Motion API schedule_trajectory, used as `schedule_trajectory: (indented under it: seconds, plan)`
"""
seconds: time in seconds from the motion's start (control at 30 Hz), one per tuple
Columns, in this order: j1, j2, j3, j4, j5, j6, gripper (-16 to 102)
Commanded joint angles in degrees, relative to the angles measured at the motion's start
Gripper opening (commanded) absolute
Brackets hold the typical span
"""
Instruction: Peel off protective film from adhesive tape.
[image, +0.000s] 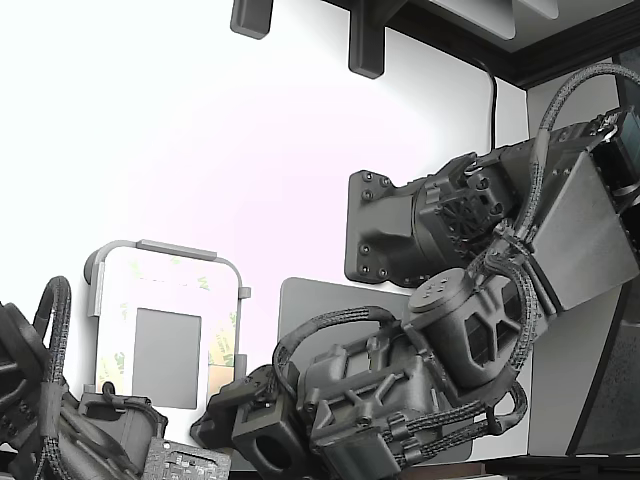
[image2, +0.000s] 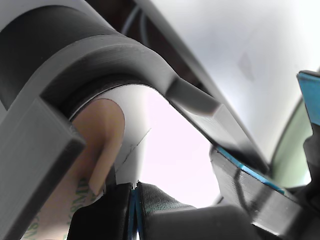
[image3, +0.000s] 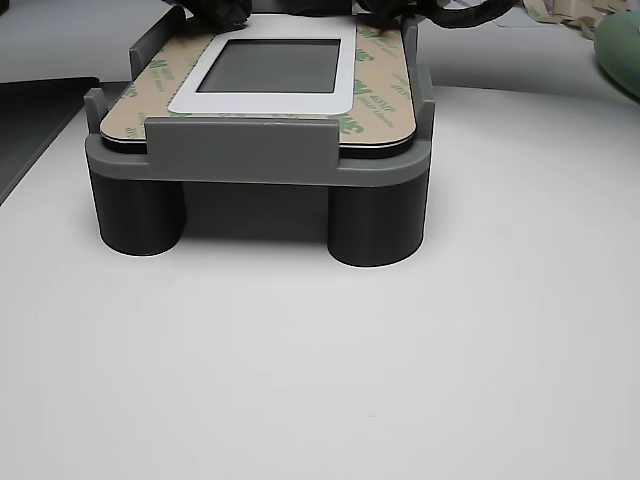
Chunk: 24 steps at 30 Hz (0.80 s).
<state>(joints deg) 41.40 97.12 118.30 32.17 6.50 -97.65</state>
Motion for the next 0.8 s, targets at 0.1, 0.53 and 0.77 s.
schedule_trajectory:
  seconds: [0.1, 0.53, 0.77]
  plan:
    - [-1.05, 1.32, -0.26, 0.18, 0.09, 0.09, -7]
    - [-1.85, 1.58, 0.97, -0.88, -0.62, -0.18, -7]
    - [-2.37, 1.85, 1.41, -1.14, -0.97, -0.35, -7]
